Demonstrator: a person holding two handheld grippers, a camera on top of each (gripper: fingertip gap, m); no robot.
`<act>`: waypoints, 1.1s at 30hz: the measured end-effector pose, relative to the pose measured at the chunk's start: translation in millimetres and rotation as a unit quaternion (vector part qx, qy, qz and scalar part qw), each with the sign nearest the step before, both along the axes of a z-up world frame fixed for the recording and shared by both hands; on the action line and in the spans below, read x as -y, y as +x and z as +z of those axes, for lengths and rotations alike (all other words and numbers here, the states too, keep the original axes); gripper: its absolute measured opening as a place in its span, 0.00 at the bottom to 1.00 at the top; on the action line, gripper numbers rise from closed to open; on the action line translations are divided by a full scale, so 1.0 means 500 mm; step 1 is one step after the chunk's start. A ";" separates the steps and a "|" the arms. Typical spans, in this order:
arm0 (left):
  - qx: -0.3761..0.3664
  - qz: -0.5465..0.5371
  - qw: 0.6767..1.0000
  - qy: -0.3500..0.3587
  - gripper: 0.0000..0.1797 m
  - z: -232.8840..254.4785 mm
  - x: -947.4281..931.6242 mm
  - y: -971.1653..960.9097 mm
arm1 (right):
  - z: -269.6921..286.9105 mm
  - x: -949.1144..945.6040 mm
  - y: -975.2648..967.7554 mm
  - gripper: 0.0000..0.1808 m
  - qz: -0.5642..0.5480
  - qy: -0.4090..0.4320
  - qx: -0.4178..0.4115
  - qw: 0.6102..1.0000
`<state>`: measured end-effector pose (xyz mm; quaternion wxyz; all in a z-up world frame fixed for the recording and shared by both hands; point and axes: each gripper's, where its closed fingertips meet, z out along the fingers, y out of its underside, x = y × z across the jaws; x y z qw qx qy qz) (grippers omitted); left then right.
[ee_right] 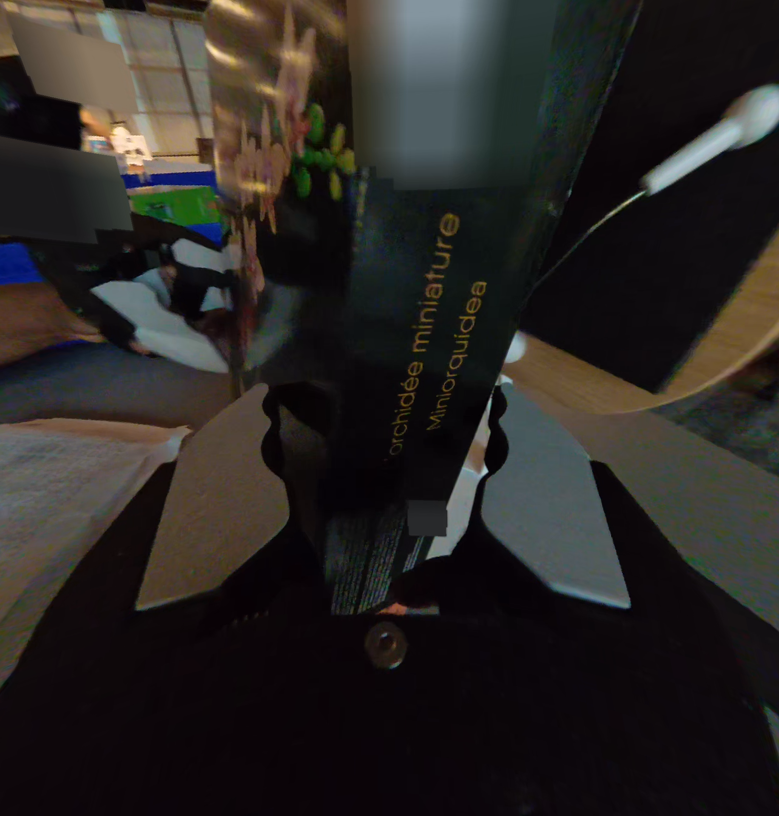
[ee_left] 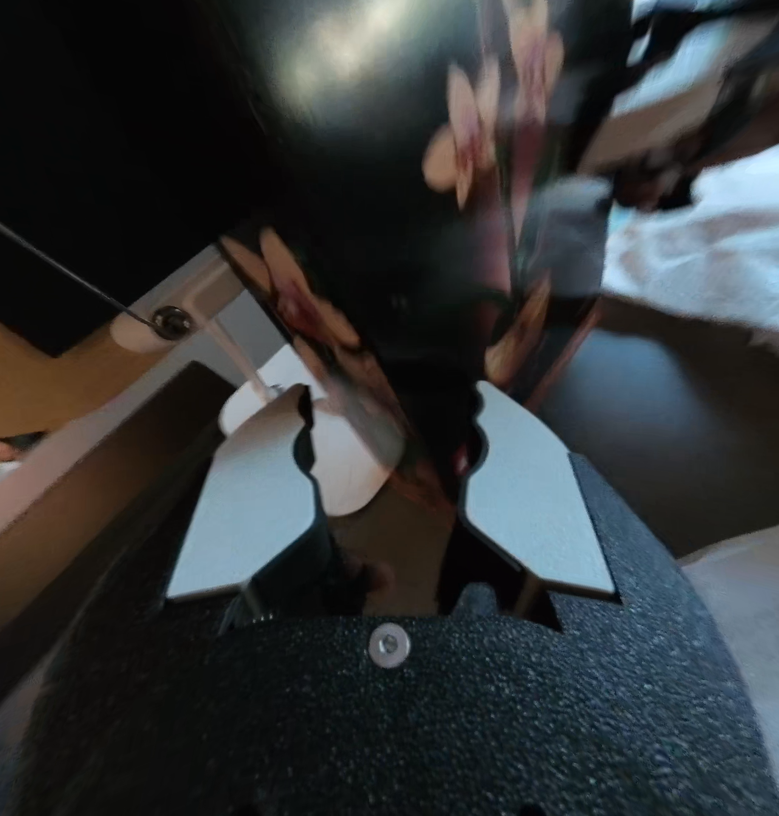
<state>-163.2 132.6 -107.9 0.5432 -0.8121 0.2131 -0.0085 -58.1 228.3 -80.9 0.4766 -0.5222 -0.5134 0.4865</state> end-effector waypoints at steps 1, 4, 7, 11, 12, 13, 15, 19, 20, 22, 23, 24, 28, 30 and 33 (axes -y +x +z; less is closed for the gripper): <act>-0.022 0.002 1.000 0.000 0.40 -0.004 0.004 -0.002 | 0.002 -0.007 0.004 0.51 -0.013 0.006 0.000 1.000; -0.031 0.003 1.000 -0.002 0.44 -0.004 0.012 -0.001 | 0.012 -0.014 0.020 0.53 -0.027 0.015 0.004 1.000; -0.013 0.006 1.000 0.003 0.43 0.002 0.013 -0.002 | 0.017 -0.022 0.035 0.55 -0.040 0.020 0.015 0.999; -0.016 0.011 1.000 0.005 0.44 0.002 0.020 -0.009 | 0.038 -0.030 0.059 0.55 -0.054 0.020 0.004 0.998; -0.016 0.012 1.000 0.007 0.44 0.003 0.020 -0.011 | 0.040 -0.030 0.063 0.55 -0.056 0.023 0.005 0.998; -0.017 0.015 1.000 0.008 0.44 0.004 0.021 -0.014 | 0.042 -0.027 0.065 0.54 -0.055 0.024 0.007 0.998; -0.016 0.018 1.000 0.014 0.44 0.009 0.023 -0.016 | 0.049 -0.020 0.069 0.54 -0.053 0.032 0.007 0.998; -0.013 0.020 0.999 0.024 0.44 0.022 0.025 -0.018 | 0.057 -0.015 0.077 0.52 -0.057 0.049 0.007 0.997; -0.014 0.021 0.999 0.028 0.43 0.026 0.025 -0.017 | 0.059 -0.013 0.078 0.51 -0.055 0.046 0.003 0.997; -0.014 0.022 0.999 0.033 0.43 0.031 0.025 -0.015 | 0.063 -0.007 0.079 0.50 -0.052 0.048 0.000 0.997; -0.013 0.021 0.999 0.035 0.43 0.033 0.024 -0.012 | 0.064 -0.005 0.079 0.50 -0.052 0.051 0.000 0.997; -0.014 0.020 0.999 0.038 0.43 0.037 0.023 -0.011 | 0.064 -0.001 0.078 0.50 -0.049 0.056 0.002 0.997; -0.032 0.013 0.998 0.047 0.38 0.039 0.026 -0.001 | 0.048 0.022 0.074 0.42 -0.025 0.091 0.026 0.995; -0.041 0.006 0.998 0.049 0.36 0.036 0.029 0.006 | 0.036 0.040 0.070 0.38 -0.014 0.117 0.036 0.992; -0.043 0.002 0.998 0.043 0.36 0.023 0.035 0.012 | 0.020 0.048 0.060 0.41 -0.010 0.129 0.048 0.990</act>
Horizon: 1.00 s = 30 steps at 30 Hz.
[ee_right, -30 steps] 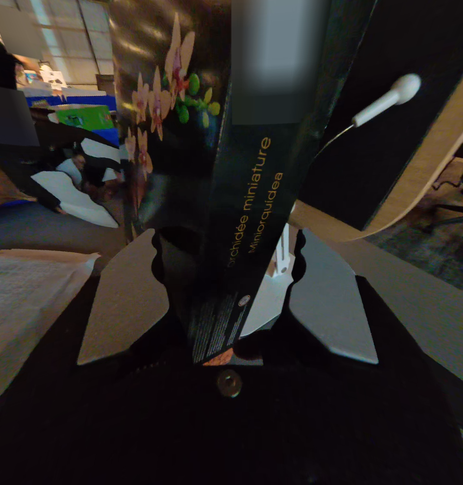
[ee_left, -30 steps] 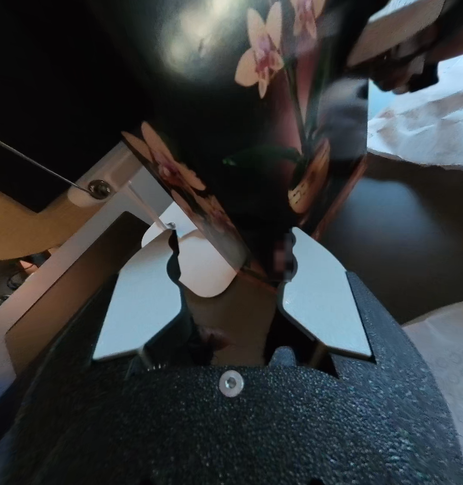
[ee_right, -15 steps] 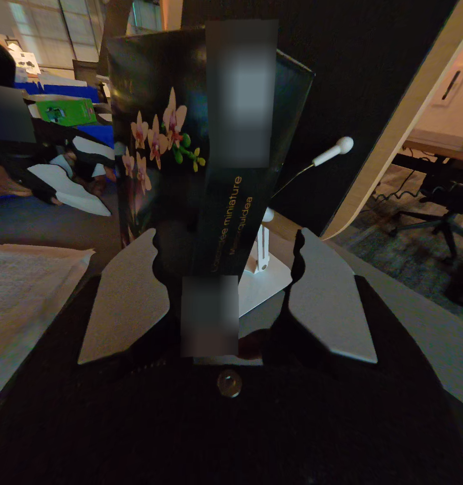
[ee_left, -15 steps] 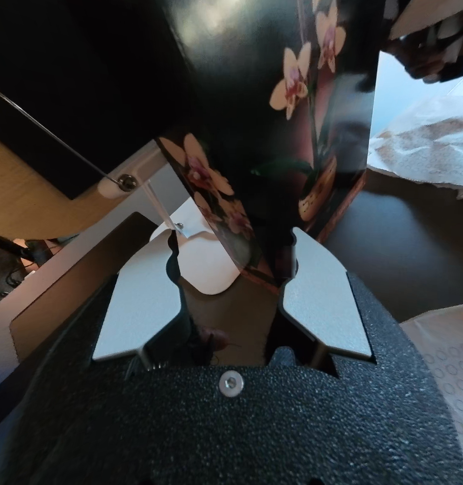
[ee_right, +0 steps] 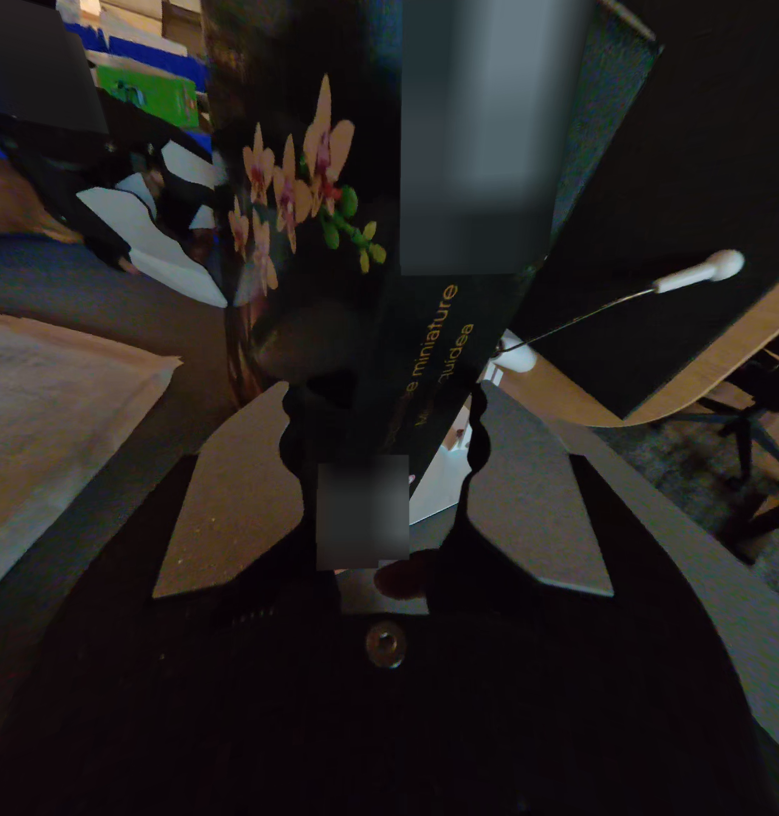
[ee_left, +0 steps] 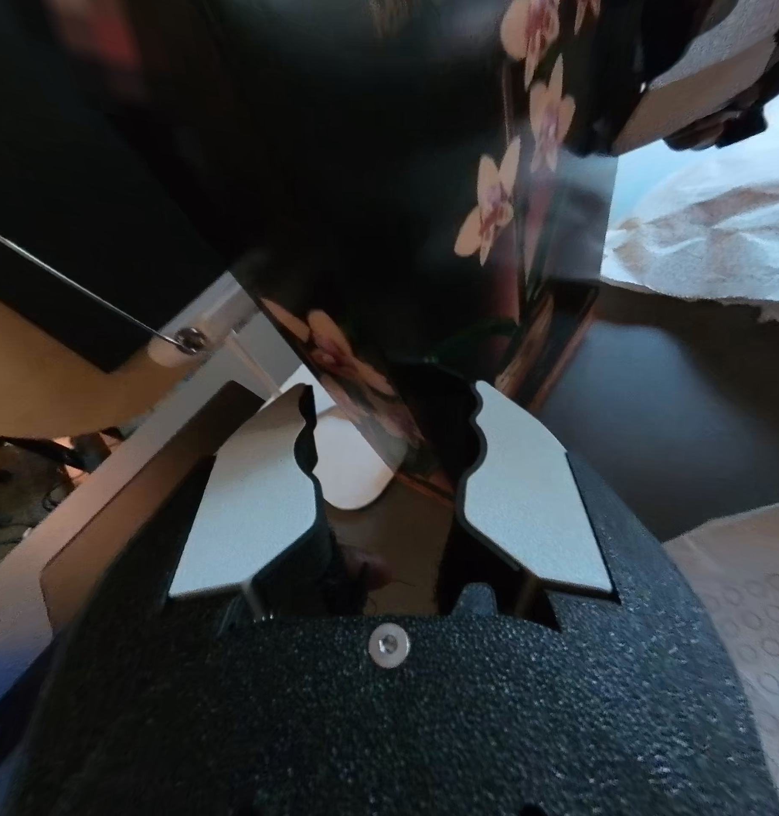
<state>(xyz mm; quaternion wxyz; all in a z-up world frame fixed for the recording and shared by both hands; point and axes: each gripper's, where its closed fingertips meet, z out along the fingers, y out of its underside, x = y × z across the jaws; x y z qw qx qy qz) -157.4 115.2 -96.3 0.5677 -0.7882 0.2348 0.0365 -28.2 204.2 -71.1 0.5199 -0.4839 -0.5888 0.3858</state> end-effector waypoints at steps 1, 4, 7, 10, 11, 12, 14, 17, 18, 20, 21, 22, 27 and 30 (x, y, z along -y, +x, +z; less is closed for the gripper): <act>-0.004 0.000 1.000 -0.005 0.36 -0.008 0.002 0.001 | -0.005 0.002 -0.002 0.41 0.001 0.003 0.005 1.000; -0.021 -0.007 1.000 -0.010 0.34 -0.025 0.004 0.006 | -0.035 0.010 -0.011 0.42 0.006 0.046 0.042 0.998; -0.013 -0.001 1.000 -0.009 0.34 -0.022 -0.002 0.003 | -0.038 0.004 -0.020 0.45 -0.010 0.062 0.039 0.997; -0.018 0.000 1.000 -0.012 0.34 -0.027 -0.005 0.004 | -0.037 -0.002 -0.023 0.45 -0.013 0.050 0.029 0.998; -0.023 0.001 1.000 -0.015 0.34 -0.030 -0.004 0.005 | -0.036 -0.002 -0.022 0.45 -0.012 0.049 0.027 0.998; -0.029 0.001 0.999 -0.020 0.35 -0.036 -0.001 0.005 | -0.036 -0.001 -0.019 0.45 -0.012 0.048 0.028 0.998; -0.035 0.001 0.999 -0.022 0.36 -0.046 0.004 0.006 | -0.032 0.002 -0.012 0.46 -0.009 0.043 0.020 0.999; -0.015 -0.001 1.000 -0.021 0.37 -0.046 0.009 0.008 | -0.021 0.008 -0.002 0.47 -0.002 0.029 0.009 1.000; -0.008 -0.001 1.000 -0.020 0.37 -0.046 0.011 0.009 | -0.020 0.008 -0.001 0.47 -0.004 0.031 0.011 0.999; -0.007 0.002 1.000 -0.010 0.37 -0.041 0.013 0.008 | -0.015 0.010 -0.001 0.47 -0.004 0.033 0.012 0.999; -0.008 0.003 1.000 -0.007 0.37 -0.038 0.015 0.008 | -0.012 0.010 0.000 0.46 -0.006 0.033 0.010 0.999; -0.008 0.002 1.000 -0.006 0.37 -0.035 0.017 0.008 | -0.009 0.011 0.002 0.46 -0.006 0.033 0.008 0.999; -0.003 0.001 1.000 -0.001 0.37 -0.016 0.023 0.003 | 0.008 0.013 0.009 0.48 -0.004 0.026 0.001 1.000; 0.000 0.000 1.000 0.005 0.39 -0.006 0.030 -0.001 | 0.026 0.016 0.020 0.50 -0.003 0.020 -0.010 1.000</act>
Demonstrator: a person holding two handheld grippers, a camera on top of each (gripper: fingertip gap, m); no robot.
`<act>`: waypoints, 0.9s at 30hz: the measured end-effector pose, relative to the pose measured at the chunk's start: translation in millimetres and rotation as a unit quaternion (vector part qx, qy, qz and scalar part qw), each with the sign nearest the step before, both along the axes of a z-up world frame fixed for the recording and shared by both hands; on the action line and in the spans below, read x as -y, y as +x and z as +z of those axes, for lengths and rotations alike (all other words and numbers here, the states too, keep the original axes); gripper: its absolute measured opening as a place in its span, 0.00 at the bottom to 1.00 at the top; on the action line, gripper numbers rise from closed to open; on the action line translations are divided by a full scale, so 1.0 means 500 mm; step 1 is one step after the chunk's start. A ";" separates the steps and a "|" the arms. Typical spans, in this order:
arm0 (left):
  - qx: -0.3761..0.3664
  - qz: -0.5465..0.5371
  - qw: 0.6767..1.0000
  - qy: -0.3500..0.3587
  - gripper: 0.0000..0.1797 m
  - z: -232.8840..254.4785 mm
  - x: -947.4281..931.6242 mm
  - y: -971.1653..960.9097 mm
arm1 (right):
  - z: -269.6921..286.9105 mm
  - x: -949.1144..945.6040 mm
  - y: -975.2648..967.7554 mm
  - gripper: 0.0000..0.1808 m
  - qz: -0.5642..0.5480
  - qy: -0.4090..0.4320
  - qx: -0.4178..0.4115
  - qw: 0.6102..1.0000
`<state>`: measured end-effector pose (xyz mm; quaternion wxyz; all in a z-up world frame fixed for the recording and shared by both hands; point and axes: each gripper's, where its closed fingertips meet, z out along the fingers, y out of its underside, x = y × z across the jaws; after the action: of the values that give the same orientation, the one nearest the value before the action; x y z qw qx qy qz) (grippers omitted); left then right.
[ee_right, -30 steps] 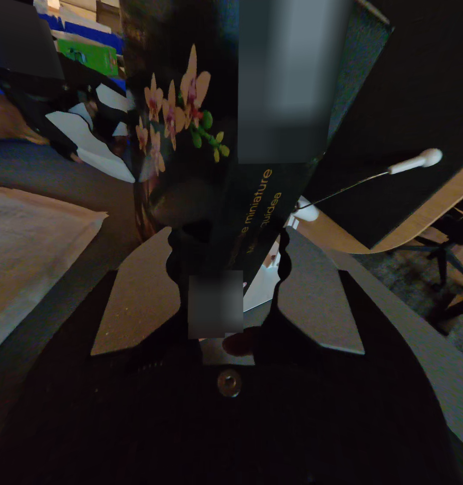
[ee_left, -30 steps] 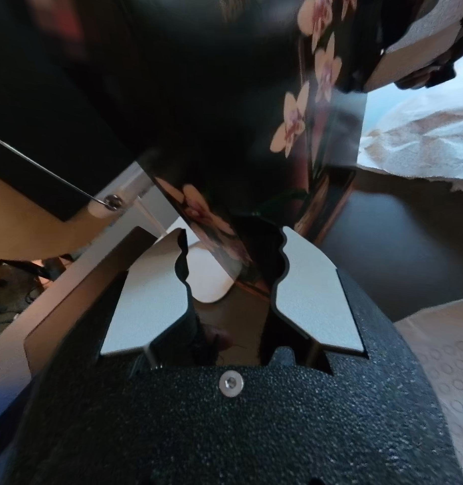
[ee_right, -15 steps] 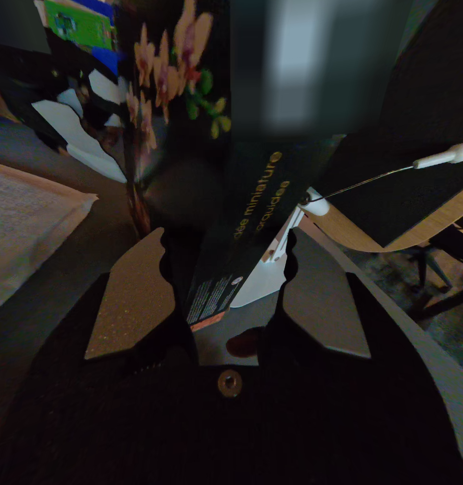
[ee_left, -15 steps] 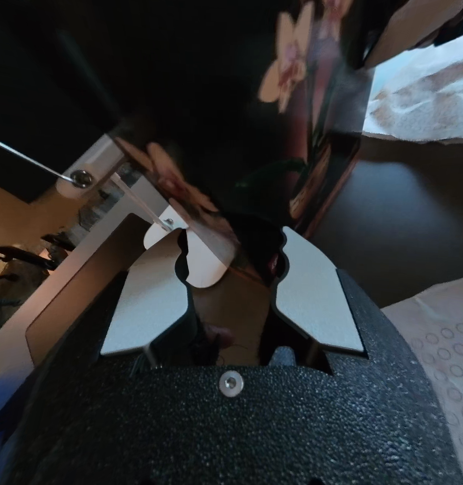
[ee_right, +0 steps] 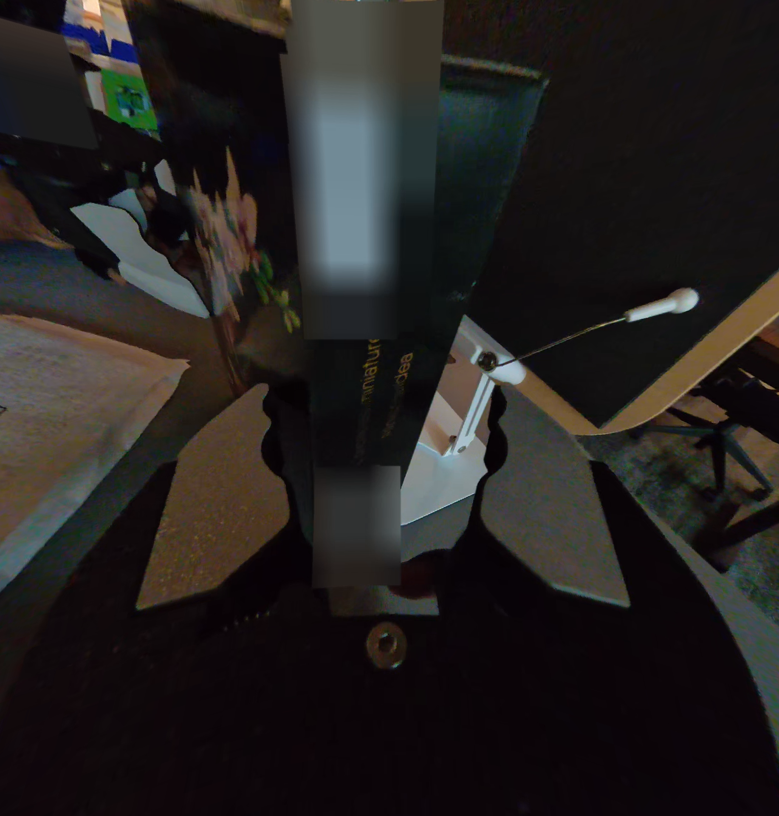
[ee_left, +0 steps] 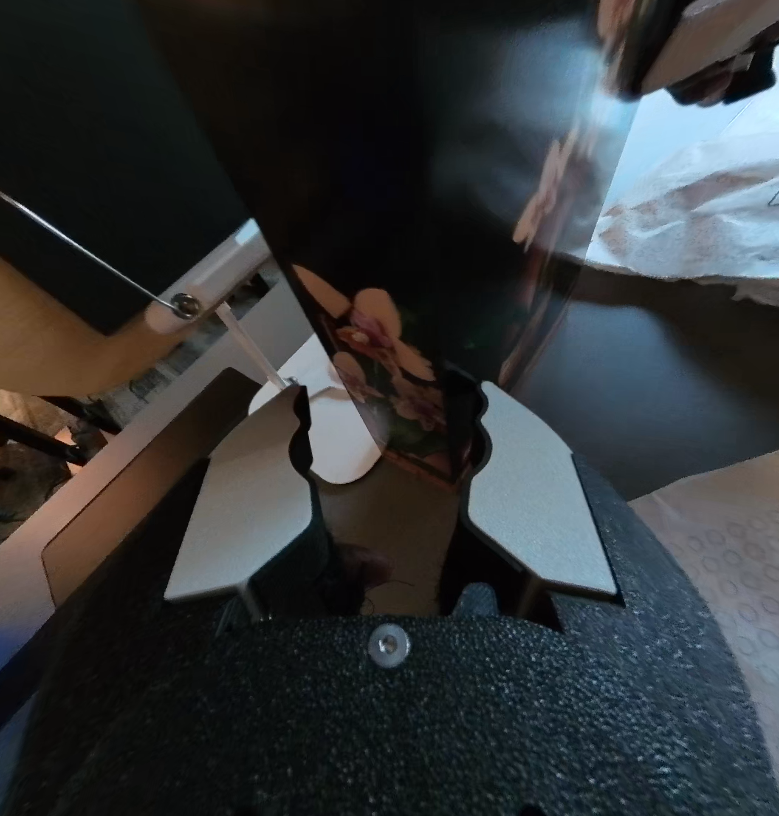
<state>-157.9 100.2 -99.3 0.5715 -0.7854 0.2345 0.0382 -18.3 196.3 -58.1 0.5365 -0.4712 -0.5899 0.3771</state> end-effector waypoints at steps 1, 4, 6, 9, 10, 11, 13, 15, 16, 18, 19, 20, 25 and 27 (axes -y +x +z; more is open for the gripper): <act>0.005 0.000 1.000 0.005 0.40 0.005 0.003 0.000 | 0.005 0.002 0.002 0.51 0.001 -0.004 -0.002 1.000; 0.024 -0.002 1.000 0.016 0.45 0.019 0.013 0.000 | 0.025 0.002 0.011 0.59 -0.004 -0.012 0.012 1.000; 0.033 -0.008 0.999 0.017 0.50 0.024 0.020 0.006 | 0.046 0.013 0.020 0.64 0.004 -0.009 0.030 0.999; 0.048 -0.042 0.998 0.030 0.53 0.045 0.030 0.035 | 0.097 0.067 0.028 0.69 0.040 -0.013 0.059 0.997; 0.041 -0.049 0.997 0.041 0.54 0.056 0.032 0.045 | 0.113 0.090 0.029 0.68 0.051 0.007 0.080 0.995; 0.027 -0.059 0.997 0.049 0.53 0.061 0.031 0.056 | 0.119 0.112 0.026 0.67 0.059 0.035 0.106 0.992; 0.002 -0.078 0.995 0.059 0.47 0.068 0.030 0.080 | 0.123 0.148 0.016 0.64 0.068 0.116 0.170 0.976; -0.019 -0.077 0.995 0.056 0.44 0.070 0.025 0.087 | 0.116 0.143 0.006 0.49 0.039 0.203 0.230 0.951; -0.021 -0.078 0.995 0.055 0.43 0.071 0.025 0.085 | 0.113 0.129 0.008 0.47 0.027 0.246 0.256 0.934; -0.013 -0.079 0.995 0.065 0.41 0.078 0.028 0.077 | 0.114 0.123 0.006 0.45 0.041 0.255 0.257 0.931; -0.002 -0.076 0.994 0.072 0.45 0.085 0.032 0.072 | 0.116 0.120 0.006 0.45 0.047 0.242 0.248 0.937; 0.011 -0.068 0.995 0.078 0.49 0.093 0.035 0.061 | 0.121 0.113 0.008 0.45 0.048 0.222 0.235 0.945; 0.127 -0.014 0.988 0.086 0.64 0.096 0.059 -0.029 | 0.168 0.073 0.047 0.44 0.071 0.064 0.060 0.994; 0.210 -0.012 0.974 0.084 0.64 0.089 0.070 -0.053 | 0.183 0.061 0.072 0.44 0.090 -0.008 -0.020 0.996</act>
<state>-184.4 65.0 -55.0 0.6722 -0.7223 0.1152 -0.1148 17.5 165.7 33.3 0.5081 -0.4131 -0.6159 0.4381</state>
